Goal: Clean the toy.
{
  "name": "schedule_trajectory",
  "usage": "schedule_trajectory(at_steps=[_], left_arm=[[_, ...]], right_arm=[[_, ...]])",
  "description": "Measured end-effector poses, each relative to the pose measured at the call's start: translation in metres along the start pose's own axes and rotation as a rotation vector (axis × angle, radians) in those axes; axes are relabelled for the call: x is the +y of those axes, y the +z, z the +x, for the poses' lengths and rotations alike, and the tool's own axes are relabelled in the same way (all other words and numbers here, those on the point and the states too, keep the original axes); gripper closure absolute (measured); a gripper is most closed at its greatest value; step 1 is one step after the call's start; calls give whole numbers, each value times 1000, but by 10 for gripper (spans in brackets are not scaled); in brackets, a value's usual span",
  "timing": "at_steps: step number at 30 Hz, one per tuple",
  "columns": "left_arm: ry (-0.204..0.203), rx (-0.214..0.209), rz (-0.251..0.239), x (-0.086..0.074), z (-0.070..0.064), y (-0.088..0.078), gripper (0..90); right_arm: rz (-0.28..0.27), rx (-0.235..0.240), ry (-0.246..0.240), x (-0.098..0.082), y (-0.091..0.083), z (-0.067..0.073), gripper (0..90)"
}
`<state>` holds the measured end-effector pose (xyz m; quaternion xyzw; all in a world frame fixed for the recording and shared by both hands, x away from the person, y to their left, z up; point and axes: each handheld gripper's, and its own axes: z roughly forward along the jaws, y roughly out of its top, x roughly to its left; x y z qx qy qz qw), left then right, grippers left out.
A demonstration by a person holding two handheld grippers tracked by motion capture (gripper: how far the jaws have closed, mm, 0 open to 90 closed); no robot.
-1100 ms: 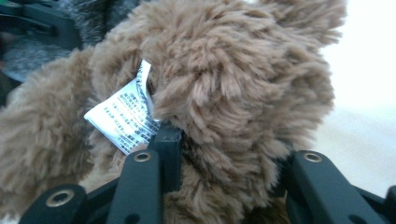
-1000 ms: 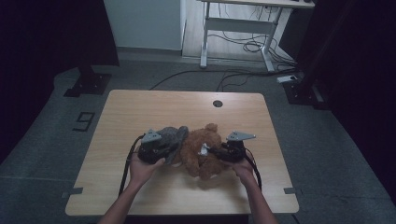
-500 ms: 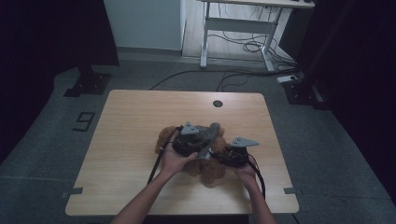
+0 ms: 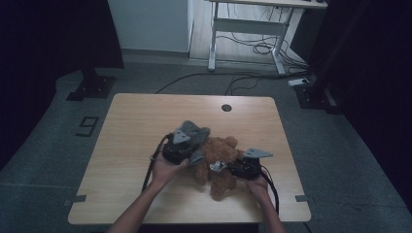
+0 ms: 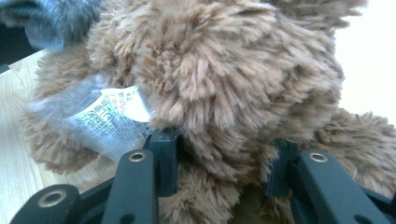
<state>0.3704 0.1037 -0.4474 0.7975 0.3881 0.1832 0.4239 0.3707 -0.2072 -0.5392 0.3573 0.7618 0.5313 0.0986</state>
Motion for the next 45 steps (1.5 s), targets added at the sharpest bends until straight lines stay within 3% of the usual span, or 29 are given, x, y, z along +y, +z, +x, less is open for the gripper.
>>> schedule_trajectory(at_steps=[4,7,10,15,19,21,24,28,31,32,36,39,43,45], left_arm=[[-68,80,2,-13,35,-25,794],[-103,93,59,-29,53,-23,794],[-139,78,71,-43,57,-14,795],[-133,88,83,-47,56,-7,796],[-122,97,135,-58,59,-6,796],[-144,84,115,-60,62,-12,796],[-151,64,35,-47,61,-32,796],[-99,18,-52,-11,43,-49,795],[-49,-40,-87,15,19,-45,795],[-24,-67,-89,24,5,-39,795],[66,-139,-56,43,-46,-5,794],[105,-171,-4,50,-74,27,794],[133,-142,86,48,-87,65,793],[91,-159,78,45,-81,70,794]], right_arm=[[2,2,-3,-1,0,1,572],[5,8,-1,-2,-1,0,571],[11,11,0,-2,-1,1,571],[25,18,24,-4,-1,1,570],[46,28,18,-4,-2,1,570],[49,34,11,-6,-3,1,571],[53,47,15,-8,-3,-1,573],[56,40,11,-7,-3,0,574],[55,35,11,-7,-2,0,576],[55,32,11,-6,-2,0,576],[52,28,13,-6,0,1,577],[51,24,9,-6,0,1,577],[53,18,-6,-7,-1,3,579],[61,10,-4,-7,-1,3,579]])
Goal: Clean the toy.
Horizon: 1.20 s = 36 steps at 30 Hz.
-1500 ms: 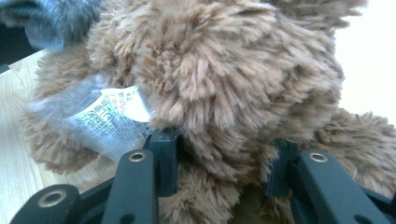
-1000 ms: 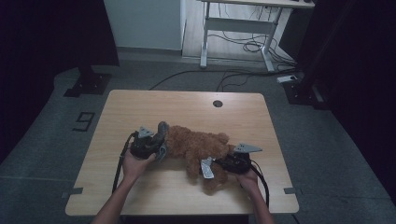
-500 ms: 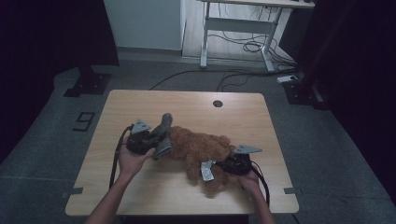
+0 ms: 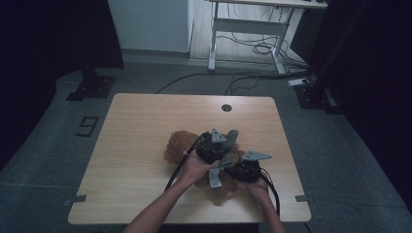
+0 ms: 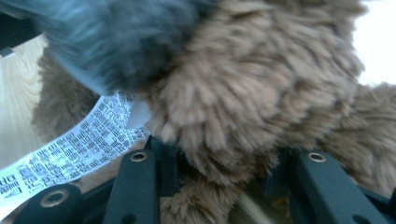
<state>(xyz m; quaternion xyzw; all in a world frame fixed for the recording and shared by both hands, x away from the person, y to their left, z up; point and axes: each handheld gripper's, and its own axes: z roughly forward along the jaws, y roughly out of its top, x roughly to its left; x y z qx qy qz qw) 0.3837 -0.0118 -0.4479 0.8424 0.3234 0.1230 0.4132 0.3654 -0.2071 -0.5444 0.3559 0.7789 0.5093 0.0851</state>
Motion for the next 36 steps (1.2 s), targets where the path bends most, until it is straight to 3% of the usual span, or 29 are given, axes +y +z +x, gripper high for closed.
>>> schedule_trajectory(at_steps=[1,5,9,14,18,23,25,27,30,36], left_arm=[[-16,-4,-4,0,4,-3,794],[-29,66,-3,-4,19,-19,794],[-5,134,6,-12,31,-39,795],[-23,202,-8,-23,52,-64,795],[-82,252,-25,-38,80,-84,795],[-179,285,-20,-68,109,-98,795],[-220,285,18,-86,120,-96,795],[-266,243,33,-104,126,-91,795],[-291,208,43,-120,128,-82,796],[-298,208,27,-118,131,-83,796]], right_arm=[[-2,5,8,0,0,-1,580],[-3,3,2,0,0,0,584],[-5,4,6,0,0,0,586],[-8,8,13,-1,0,-2,586],[-10,9,11,-1,0,-2,585],[-5,5,8,0,0,-1,585],[-3,5,12,0,0,-2,586],[-3,6,15,0,0,-2,586],[-1,6,16,0,1,-3,587],[15,-52,-33,5,3,-4,587]])
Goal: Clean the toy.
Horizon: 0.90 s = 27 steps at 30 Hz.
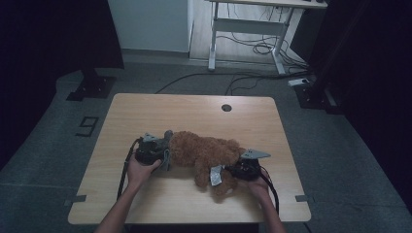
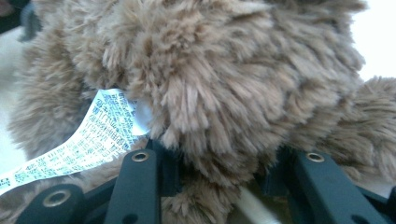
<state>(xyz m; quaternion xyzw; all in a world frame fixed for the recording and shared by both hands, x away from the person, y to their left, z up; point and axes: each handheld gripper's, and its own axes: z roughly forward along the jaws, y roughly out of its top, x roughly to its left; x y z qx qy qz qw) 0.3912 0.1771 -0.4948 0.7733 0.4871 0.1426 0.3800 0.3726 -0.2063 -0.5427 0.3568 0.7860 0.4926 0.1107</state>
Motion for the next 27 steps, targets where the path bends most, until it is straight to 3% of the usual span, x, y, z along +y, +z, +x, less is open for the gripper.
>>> schedule_trajectory(at_steps=[5,9,12,15,20,27], left_arm=[[19,6,-68,22,-4,-20,794],[54,-19,-128,57,-18,-33,793],[104,-30,-142,82,-37,-30,792],[149,-33,-117,95,-54,-14,793],[173,-23,-35,86,-63,20,794],[183,-39,-34,60,-58,10,800]], right_arm=[[-14,-1,7,5,8,-12,587],[-21,-3,-2,6,10,-14,586],[-31,2,-2,4,9,-14,582],[-34,4,-5,2,8,-13,576],[-35,13,-8,1,6,-14,554],[-23,28,37,0,6,-14,478]])
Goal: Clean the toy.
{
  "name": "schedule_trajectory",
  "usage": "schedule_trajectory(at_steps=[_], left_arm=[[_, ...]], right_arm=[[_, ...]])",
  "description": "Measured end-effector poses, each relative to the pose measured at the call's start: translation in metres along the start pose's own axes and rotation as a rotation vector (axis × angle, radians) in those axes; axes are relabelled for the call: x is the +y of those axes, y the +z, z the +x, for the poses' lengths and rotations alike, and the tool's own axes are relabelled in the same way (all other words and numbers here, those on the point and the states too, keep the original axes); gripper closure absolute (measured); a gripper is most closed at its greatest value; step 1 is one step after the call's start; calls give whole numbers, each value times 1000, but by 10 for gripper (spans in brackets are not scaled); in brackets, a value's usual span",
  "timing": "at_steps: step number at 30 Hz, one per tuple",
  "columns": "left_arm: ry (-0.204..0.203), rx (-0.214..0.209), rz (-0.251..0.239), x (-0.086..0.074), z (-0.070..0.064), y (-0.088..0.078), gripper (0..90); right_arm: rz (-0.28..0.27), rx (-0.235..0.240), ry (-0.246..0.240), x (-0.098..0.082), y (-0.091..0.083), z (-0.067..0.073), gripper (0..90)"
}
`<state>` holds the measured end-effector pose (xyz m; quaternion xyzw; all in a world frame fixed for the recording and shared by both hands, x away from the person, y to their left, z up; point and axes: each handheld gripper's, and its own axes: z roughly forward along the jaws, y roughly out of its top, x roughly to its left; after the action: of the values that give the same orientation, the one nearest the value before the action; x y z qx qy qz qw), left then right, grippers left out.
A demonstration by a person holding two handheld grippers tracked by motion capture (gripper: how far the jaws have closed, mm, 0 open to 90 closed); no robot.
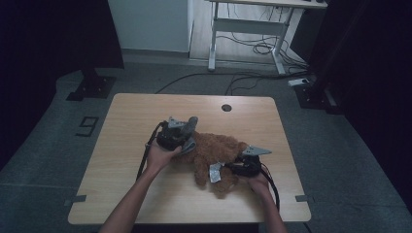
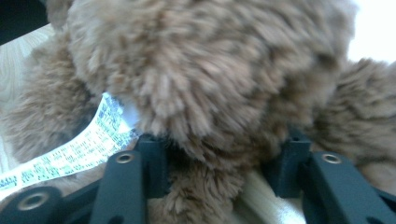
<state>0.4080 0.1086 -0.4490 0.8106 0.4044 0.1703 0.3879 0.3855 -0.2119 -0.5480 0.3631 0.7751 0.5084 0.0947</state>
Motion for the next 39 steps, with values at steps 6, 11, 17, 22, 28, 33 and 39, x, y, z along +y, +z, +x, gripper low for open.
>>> schedule_trajectory(at_steps=[6,11,17,22,28,33,39], left_arm=[[-33,-30,-23,-24,1,-11,800],[-71,-69,-47,-41,4,-17,800],[-46,-65,-52,-49,-6,-23,799],[-37,-52,-62,-35,-13,-34,796],[45,-120,-61,7,-52,-20,791],[97,-212,-25,43,-100,16,788],[104,-206,73,50,-115,56,789]], right_arm=[[13,60,81,0,-10,2,407],[-45,90,87,4,-24,8,319],[-70,82,68,12,-24,19,251],[-47,47,5,10,-13,26,407],[-55,12,-21,5,-13,26,539],[-53,-8,-59,4,-13,29,568],[-36,-36,-83,4,-13,32,593]])
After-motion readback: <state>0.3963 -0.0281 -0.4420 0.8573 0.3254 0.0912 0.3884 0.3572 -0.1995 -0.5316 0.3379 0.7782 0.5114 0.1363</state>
